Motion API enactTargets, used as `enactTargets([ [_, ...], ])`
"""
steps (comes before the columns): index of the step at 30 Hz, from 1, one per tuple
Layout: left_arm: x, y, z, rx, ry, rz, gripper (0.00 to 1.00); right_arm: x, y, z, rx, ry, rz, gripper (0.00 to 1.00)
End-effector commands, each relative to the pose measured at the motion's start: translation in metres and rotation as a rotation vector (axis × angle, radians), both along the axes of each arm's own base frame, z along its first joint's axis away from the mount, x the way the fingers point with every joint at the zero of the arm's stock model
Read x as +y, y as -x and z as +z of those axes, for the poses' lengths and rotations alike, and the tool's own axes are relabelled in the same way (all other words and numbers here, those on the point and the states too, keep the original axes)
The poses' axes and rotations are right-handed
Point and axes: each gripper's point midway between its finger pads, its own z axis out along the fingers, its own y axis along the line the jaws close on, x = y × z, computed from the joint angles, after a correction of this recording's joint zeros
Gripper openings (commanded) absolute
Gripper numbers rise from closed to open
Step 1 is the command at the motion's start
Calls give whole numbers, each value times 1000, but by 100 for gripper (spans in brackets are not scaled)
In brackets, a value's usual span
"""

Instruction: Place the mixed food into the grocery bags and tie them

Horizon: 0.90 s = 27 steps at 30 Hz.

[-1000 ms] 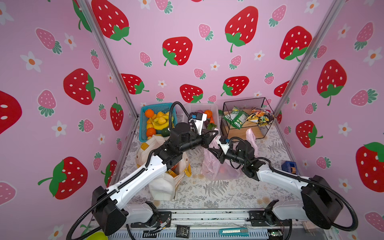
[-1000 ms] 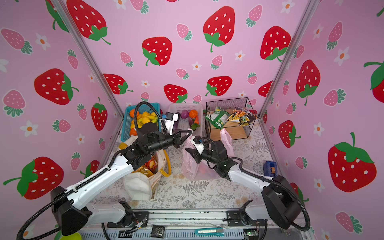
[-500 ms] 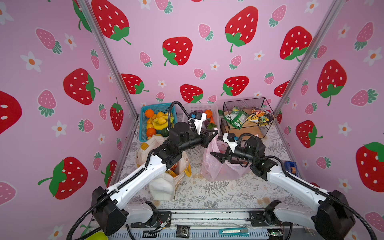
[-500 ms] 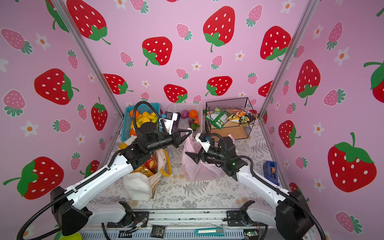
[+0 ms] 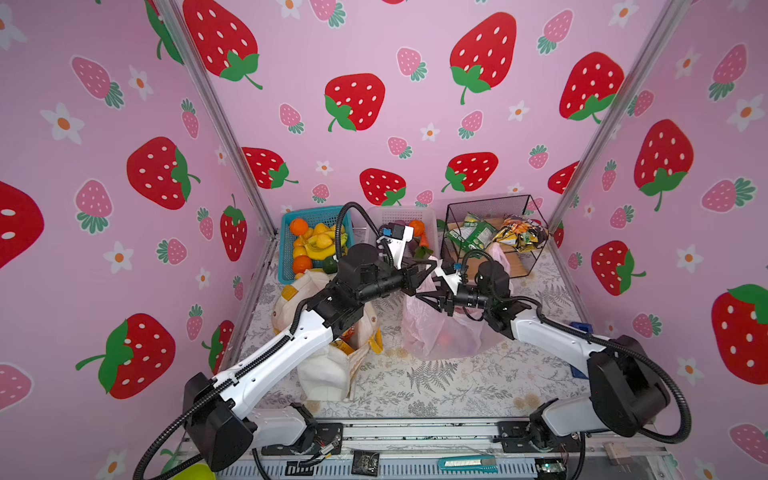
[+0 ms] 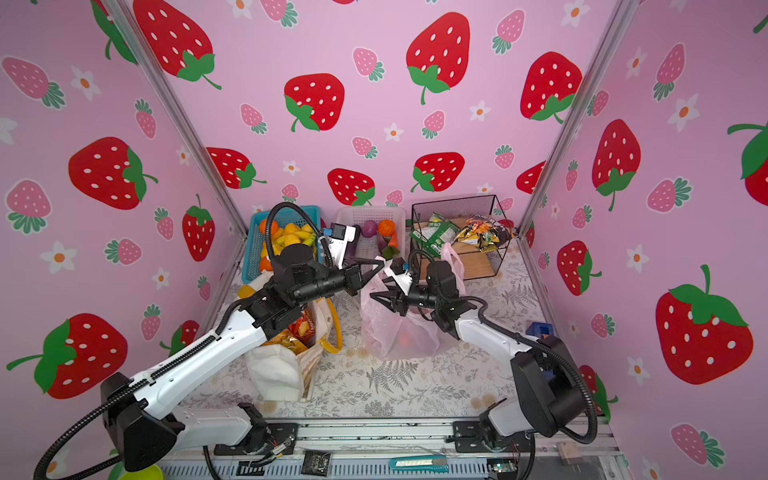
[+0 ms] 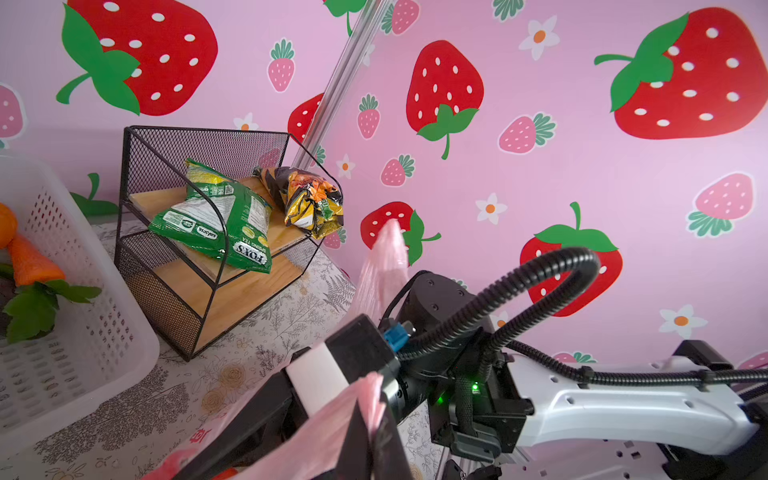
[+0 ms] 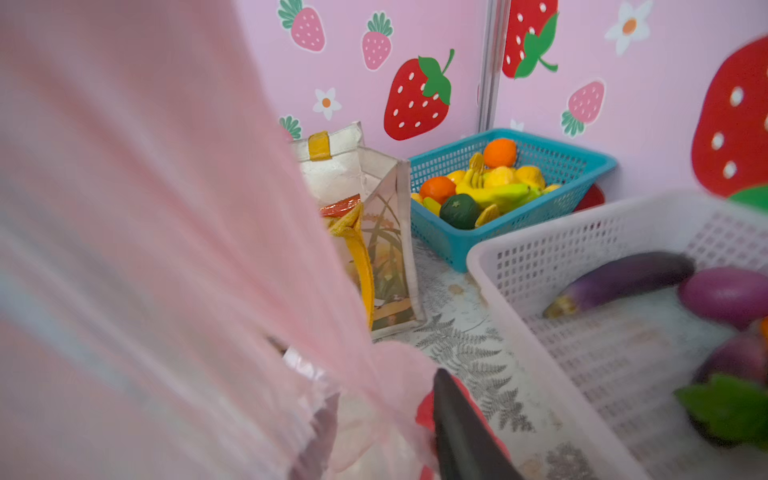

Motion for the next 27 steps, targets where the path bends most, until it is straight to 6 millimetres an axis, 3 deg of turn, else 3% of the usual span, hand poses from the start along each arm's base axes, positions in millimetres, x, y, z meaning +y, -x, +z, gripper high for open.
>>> enactTargets([
  [1,10,8,39,-89,77,3,0,-5,2,-11,7,-6,-19,25],
  [3,11,7,39,-89,77,7,0,-10,1,-14,0,4,-55,16],
  [6,10,5,37,-84,74,6,0,-17,-1,-10,-22,7,-106,16],
  [8,7,3,34,-74,72,1,0,-20,-1,-3,-38,1,-135,26],
  [12,5,2,32,-57,82,-3,0,-20,5,17,-126,-19,-190,63],
  [18,2,3,32,-38,100,-24,0,-11,6,49,-199,-78,-193,88],
  [22,2,4,34,-17,131,-26,0,2,10,73,-186,-168,-167,90],
  [27,0,2,35,24,192,-20,0,8,1,77,-84,-268,-332,88],
])
